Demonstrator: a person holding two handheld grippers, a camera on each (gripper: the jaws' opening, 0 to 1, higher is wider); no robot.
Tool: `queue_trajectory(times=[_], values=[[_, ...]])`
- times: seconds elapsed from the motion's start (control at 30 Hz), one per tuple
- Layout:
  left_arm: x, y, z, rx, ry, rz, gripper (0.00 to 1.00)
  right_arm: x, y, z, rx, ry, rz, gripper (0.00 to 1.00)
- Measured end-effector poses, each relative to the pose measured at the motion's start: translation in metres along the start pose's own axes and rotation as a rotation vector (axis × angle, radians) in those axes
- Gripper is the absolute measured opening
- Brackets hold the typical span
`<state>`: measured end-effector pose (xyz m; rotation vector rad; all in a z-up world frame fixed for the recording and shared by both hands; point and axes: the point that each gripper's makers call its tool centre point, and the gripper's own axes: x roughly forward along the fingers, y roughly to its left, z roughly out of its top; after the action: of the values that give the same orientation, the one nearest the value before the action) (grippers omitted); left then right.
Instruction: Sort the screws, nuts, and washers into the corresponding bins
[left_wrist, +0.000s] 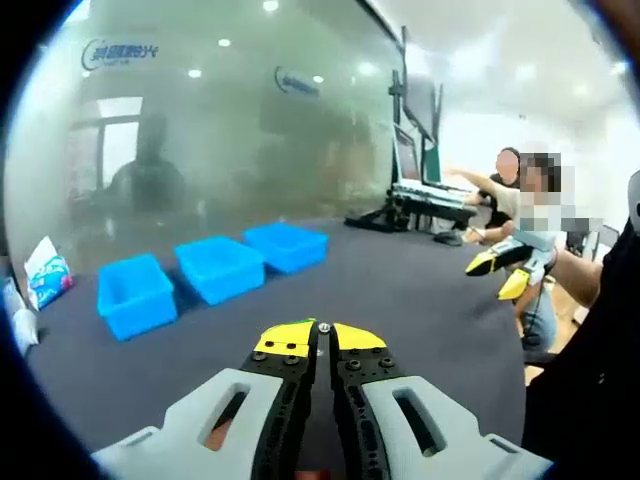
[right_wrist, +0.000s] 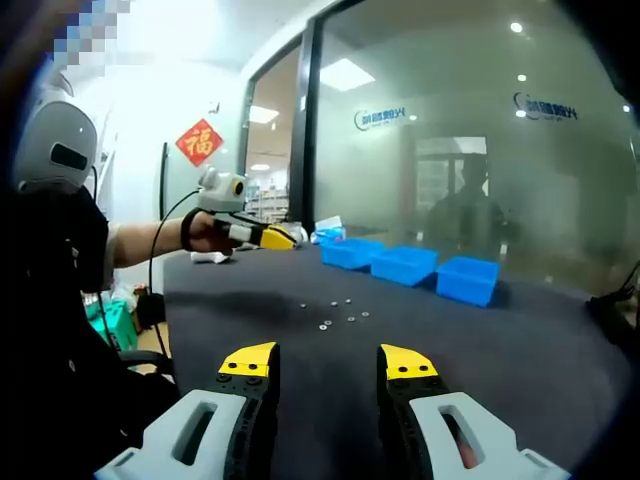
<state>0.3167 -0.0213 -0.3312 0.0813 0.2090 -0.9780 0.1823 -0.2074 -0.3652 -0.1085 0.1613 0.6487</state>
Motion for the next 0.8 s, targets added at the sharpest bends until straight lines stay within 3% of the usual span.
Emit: queue_trajectory(times=[0.2, 0.5, 0.63, 0.67, 0.8], values=[[-0.002, 0.022, 0.008, 0.001, -0.033, 0.079, 0.05, 0.0, -0.001, 0.002, 0.005, -0.007, -0.005, 0.35], [-0.01, 0.078, 0.032, -0.021, -0.122, 0.252, 0.04, -0.002, -0.004, 0.004, 0.011, -0.021, -0.026, 0.35], [-0.014, 0.11, 0.041, -0.01, -0.134, 0.339, 0.04, -0.004, -0.01, 0.005, 0.022, -0.031, -0.049, 0.35], [-0.016, 0.107, 0.04, -0.01, -0.133, 0.35, 0.04, -0.004, -0.011, 0.005, 0.024, -0.033, -0.052, 0.35], [-0.009, 0.128, 0.043, 0.004, -0.117, 0.398, 0.04, -0.006, -0.011, 0.004, 0.03, -0.036, -0.058, 0.35]])
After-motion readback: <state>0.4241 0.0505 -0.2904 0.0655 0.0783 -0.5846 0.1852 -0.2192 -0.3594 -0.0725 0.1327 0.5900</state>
